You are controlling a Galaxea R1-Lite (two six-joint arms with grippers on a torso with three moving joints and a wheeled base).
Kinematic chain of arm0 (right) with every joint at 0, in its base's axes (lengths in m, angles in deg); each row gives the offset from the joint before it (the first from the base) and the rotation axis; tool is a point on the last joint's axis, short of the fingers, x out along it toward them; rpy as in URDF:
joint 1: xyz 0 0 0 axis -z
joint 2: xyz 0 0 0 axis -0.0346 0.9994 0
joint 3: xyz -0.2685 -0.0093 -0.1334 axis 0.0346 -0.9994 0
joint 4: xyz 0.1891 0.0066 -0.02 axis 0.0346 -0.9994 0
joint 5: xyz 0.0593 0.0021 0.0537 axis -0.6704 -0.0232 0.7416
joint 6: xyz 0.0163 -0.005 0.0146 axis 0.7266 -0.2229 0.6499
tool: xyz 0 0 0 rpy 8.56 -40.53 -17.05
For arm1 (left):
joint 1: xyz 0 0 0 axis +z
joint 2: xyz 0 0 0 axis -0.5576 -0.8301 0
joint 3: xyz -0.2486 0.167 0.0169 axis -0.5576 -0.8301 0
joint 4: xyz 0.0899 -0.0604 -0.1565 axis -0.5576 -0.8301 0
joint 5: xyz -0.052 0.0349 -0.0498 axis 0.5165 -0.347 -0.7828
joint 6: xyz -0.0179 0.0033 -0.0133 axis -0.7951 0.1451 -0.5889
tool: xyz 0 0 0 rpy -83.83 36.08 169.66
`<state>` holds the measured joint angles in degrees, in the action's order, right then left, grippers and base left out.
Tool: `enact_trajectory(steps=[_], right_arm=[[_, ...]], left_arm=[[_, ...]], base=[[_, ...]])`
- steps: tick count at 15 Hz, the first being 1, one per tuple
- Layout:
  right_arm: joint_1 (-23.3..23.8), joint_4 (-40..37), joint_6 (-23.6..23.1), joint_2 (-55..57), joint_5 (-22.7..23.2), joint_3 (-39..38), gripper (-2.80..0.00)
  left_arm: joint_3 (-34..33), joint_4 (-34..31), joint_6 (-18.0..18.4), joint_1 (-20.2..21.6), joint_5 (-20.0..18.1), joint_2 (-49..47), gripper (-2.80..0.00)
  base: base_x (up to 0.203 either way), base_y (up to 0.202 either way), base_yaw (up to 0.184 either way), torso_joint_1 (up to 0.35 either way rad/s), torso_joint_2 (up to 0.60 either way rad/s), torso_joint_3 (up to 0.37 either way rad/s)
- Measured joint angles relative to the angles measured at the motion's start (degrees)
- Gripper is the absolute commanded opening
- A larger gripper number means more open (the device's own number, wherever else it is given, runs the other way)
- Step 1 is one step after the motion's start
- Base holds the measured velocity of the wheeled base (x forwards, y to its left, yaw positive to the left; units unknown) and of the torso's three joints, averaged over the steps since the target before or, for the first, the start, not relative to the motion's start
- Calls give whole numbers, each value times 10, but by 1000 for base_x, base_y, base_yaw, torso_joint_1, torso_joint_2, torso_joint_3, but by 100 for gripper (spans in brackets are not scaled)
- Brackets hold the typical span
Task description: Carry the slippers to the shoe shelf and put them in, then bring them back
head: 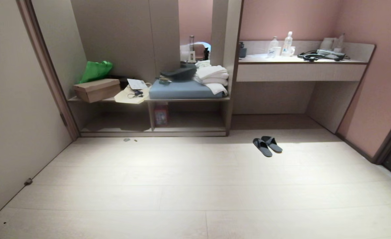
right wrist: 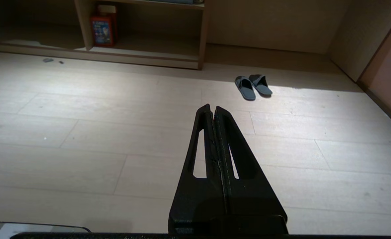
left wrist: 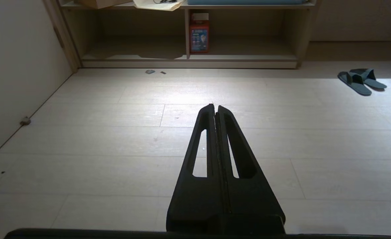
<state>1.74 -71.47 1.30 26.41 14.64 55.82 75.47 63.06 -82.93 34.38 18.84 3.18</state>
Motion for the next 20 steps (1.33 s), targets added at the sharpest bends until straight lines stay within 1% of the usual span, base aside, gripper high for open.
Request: enact_trajectory(steps=[3,4,20], right_arm=[[0,0,3,0,0,0,-280],[0,1,3,0,0,0,-280],[0,0,6,0,-1,0,-280]], left_arm=[[0,0,2,0,0,0,-280],[0,0,3,0,0,0,-280],[0,0,0,0,0,0,-280]], base=[[-177,0,3,-1,5,2],[-51,0,-3,-3,-6,-2],[0,0,0,0,0,0]])
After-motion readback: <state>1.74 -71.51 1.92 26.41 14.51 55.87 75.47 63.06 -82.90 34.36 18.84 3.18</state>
